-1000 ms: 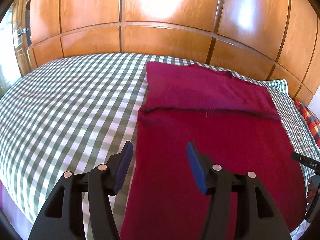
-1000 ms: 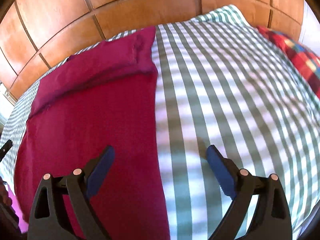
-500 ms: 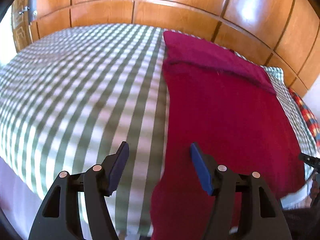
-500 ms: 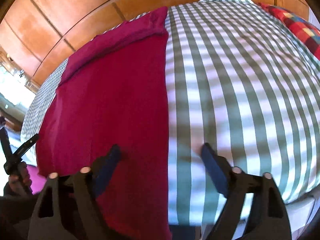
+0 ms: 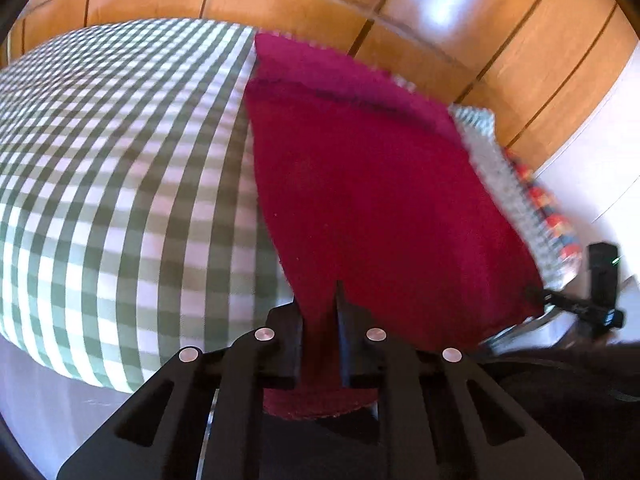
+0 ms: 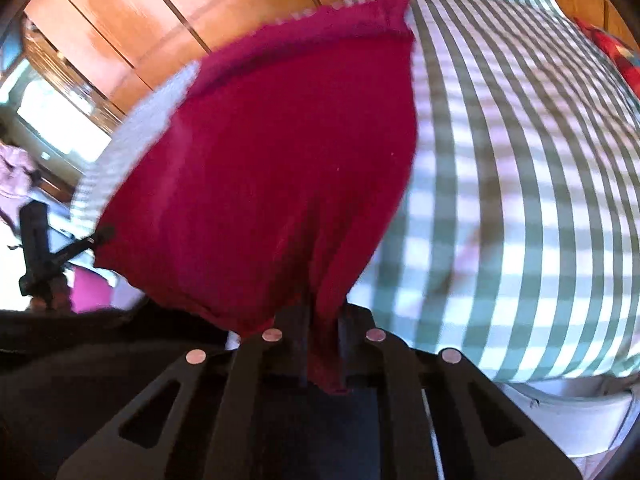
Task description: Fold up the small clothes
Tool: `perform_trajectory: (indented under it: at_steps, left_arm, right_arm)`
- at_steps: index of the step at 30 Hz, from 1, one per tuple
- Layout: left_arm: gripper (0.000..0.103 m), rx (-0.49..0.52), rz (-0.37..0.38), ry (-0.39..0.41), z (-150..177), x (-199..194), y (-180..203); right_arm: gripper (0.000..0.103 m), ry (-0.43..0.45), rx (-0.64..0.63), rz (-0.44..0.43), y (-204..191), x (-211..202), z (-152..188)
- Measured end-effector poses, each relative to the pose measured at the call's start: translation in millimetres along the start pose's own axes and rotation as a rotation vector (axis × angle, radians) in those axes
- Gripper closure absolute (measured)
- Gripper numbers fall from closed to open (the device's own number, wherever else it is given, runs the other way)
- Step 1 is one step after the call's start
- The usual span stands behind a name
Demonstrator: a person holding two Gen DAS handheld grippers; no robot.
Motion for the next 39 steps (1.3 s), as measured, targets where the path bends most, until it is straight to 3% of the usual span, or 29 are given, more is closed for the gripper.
perform_trajectory:
  at_steps: [7,14,15,16,17,18,19,20,21,22,26,29,32,34,35,36,37,39]
  left_arm:
    - [0.092,-0.006,0.139,0.149,-67.8,-22.3,23.2]
    - [0.091,-0.015,0.115,0.204,-158.9,3.3,17.6]
    - [0.088,-0.022,0.107,0.205,-171.9,10.7,14.3]
    - [0.076,-0.032,0.097,0.202,-183.1,18.2,10.6]
    - [0.066,-0.057,0.086,0.205,-194.1,23.2,4.7]
    - [0.044,-0.085,0.086,0.215,-201.6,25.4,-1.0]
    - [0.031,-0.116,0.084,0.240,-207.1,23.7,-7.5]
    - [0.030,-0.142,0.068,0.283,-212.2,19.0,-17.1]
    - [0.030,-0.151,0.058,0.299,-214.2,16.2,-25.1]
    - [0.030,-0.153,0.049,0.296,-212.2,15.0,-31.9]
    - [0.030,-0.103,-0.028,0.233,-182.4,24.5,-61.3]
    - [0.030,-0.037,-0.043,0.170,-162.2,42.8,-64.4]
    - [0.030,0.031,-0.032,0.141,-158.5,60.7,-54.2]
    - [0.032,0.043,-0.022,0.143,-162.8,67.1,-50.4]
    - [0.038,0.045,-0.006,0.131,-165.3,72.8,-48.9]
    - [0.066,0.039,0.014,0.108,-166.5,79.9,-48.6]
    - [0.081,0.030,0.042,0.067,-164.9,86.7,-47.8]
    - [0.095,0.068,0.039,0.044,-160.4,87.1,-44.9]
  right_arm:
    - [0.094,0.151,0.087,-0.078,3.5,-29.8,-67.3]
    - [0.093,0.188,0.147,-0.018,29.2,7.1,-152.1]
    - [0.088,0.183,0.156,-0.014,32.8,12.9,-161.1]
    - [0.072,0.180,0.176,-0.022,36.5,20.4,-172.7]
    - [0.063,0.186,0.191,-0.025,42.2,21.2,-179.0]
    - [0.054,0.198,0.211,-0.025,46.5,22.1,-184.4]
    - [0.049,0.209,0.227,-0.036,50.0,20.0,-187.2]
    - [0.045,0.217,0.235,-0.050,52.4,17.7,-187.0]
    - [0.031,0.229,0.238,-0.047,56.0,14.9,-185.4]
    - [0.025,0.240,0.238,-0.037,59.5,11.6,-180.5]
    - [0.025,0.188,0.235,0.008,73.9,17.4,-136.8]
    - [0.028,0.116,0.243,0.045,77.8,42.5,-112.6]
    - [0.048,0.104,0.243,0.060,72.6,60.0,-106.3]
    - [0.067,0.109,0.250,0.059,67.7,64.6,-107.7]
    - [0.068,0.114,0.259,0.073,67.6,67.9,-111.7]
    - [0.076,0.118,0.261,0.083,69.1,72.3,-114.9]
    - [0.082,0.118,0.261,0.095,69.5,73.1,-117.8]
    - [0.087,0.119,0.251,0.103,70.8,69.4,-120.4]
Point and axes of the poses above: each gripper's, at about its wrist camera, not at the fingertips, and x roughly the way its jaws point, y to its right, z to its underside, the point moved 7 cm from there along x, roughly the way its jaws point, and after that the axes turned 10 degrees about z, right-handed, at the moved point
